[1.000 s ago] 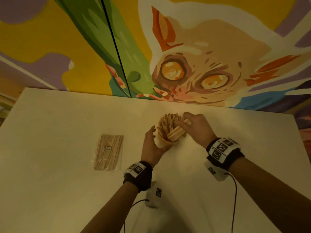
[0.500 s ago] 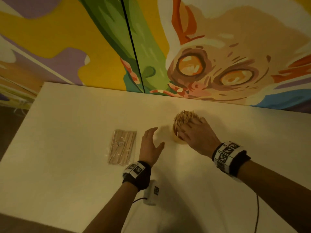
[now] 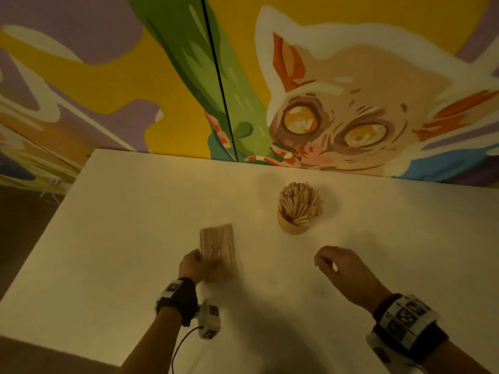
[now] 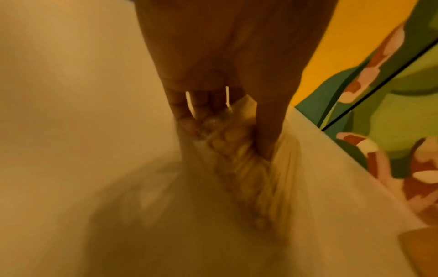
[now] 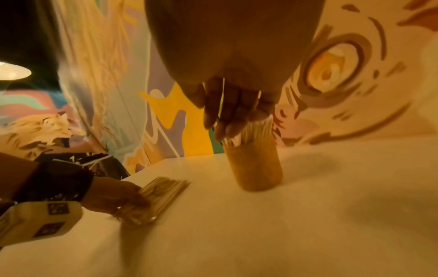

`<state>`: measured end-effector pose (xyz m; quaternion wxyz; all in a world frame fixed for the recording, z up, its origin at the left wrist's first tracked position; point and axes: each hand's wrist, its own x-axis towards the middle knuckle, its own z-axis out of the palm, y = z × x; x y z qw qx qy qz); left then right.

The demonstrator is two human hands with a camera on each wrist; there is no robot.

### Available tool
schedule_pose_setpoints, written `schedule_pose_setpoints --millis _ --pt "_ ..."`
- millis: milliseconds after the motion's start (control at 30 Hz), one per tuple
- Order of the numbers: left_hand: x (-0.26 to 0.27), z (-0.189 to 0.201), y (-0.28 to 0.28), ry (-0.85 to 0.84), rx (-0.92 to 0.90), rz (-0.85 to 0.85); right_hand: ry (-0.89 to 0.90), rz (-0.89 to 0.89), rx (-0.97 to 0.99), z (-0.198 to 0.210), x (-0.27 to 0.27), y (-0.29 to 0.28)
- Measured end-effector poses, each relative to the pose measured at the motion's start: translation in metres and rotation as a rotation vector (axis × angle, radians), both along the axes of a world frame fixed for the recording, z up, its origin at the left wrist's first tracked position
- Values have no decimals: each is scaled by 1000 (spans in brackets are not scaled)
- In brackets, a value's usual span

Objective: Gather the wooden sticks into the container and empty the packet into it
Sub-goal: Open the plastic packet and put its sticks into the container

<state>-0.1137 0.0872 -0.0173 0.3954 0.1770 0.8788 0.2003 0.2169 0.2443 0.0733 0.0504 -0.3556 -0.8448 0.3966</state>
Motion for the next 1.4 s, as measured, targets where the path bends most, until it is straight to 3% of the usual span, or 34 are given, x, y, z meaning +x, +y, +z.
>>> schedule_pose_setpoints --millis 133,233,300,367,433,567,667,733,867,1167,1400 --pt "46 25 -9 -168 159 -185 -76 -215 -314 -27 15 -37" --pt "87 54 -14 -386 266 -343 45 -442 -550 -27 15 -51" --pt "109 66 -14 -470 280 -418 114 -471 -745 -19 9 -58" --pt "121 66 -12 -497 289 -429 191 -397 -811 -10 6 -65" --pt "127 66 -12 -495 360 -287 278 -399 -832 -4 6 -68" --pt "137 66 -9 -616 539 259 368 -511 -916 2 5 -71" --pt "149 69 -7 -630 534 380 374 -446 -978 14 2 -76" --pt "159 72 -6 -662 536 374 452 -545 -1054 21 1 -76" --pt "177 73 -3 -664 548 296 585 -583 -1050 16 1 -77" --pt "163 78 -2 -378 643 219 385 -244 -750 17 23 -73" --pt "115 75 -10 -276 665 317 301 -384 -597 27 60 -49"
